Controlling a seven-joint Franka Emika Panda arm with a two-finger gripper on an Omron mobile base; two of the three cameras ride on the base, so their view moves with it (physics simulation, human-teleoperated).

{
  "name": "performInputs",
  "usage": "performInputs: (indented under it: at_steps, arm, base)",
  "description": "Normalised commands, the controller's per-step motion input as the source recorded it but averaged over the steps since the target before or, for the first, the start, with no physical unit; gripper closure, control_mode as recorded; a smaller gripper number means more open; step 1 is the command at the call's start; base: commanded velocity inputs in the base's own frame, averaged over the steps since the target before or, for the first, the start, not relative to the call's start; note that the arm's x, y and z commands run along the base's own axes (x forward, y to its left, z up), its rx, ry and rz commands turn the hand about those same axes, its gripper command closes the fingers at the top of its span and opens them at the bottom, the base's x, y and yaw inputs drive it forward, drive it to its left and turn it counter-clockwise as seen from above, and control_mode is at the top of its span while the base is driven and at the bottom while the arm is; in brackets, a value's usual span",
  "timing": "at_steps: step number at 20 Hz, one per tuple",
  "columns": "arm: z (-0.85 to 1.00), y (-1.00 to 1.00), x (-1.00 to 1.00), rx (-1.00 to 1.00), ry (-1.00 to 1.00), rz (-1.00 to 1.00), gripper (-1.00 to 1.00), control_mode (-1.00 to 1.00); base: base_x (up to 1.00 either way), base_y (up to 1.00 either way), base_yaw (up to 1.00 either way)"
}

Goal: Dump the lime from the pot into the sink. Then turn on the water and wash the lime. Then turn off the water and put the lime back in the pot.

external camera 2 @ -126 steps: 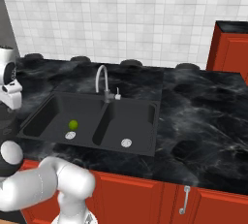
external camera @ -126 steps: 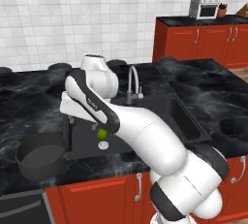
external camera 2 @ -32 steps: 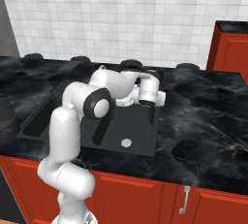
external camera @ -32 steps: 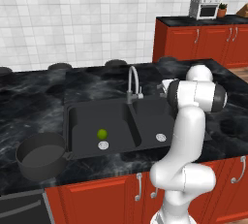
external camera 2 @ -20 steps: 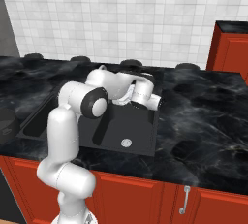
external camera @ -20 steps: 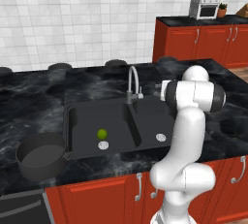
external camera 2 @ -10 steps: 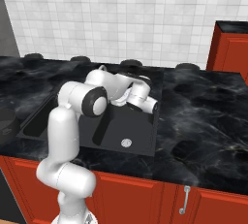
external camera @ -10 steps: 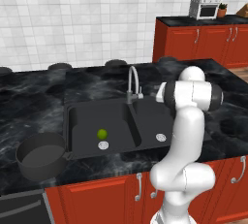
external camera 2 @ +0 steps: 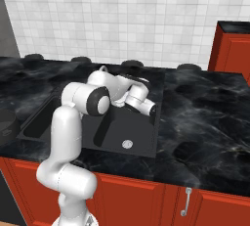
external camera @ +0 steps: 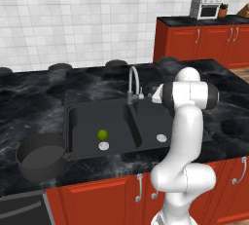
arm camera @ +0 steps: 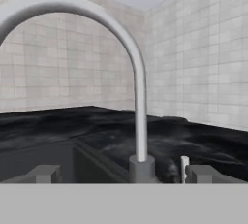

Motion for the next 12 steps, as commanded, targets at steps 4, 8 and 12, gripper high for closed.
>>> performInputs:
  at_steps: [4,8,12]
  arm:
    - [-0.17,0.00,0.40,0.00,0.00,-0.05,-1.00,-1.00]
    - [-0.12,0.00,0.33,0.00,0.00,-0.04,-1.00,-1.00]
    - [-0.15,0.02,0.32,0.00,0.00,-0.05,-1.00,-1.00]
  base:
    - [0.00,0.00,0.00]
    - [0.00,0.00,0.00]
    - [0.00,0.00,0.00]
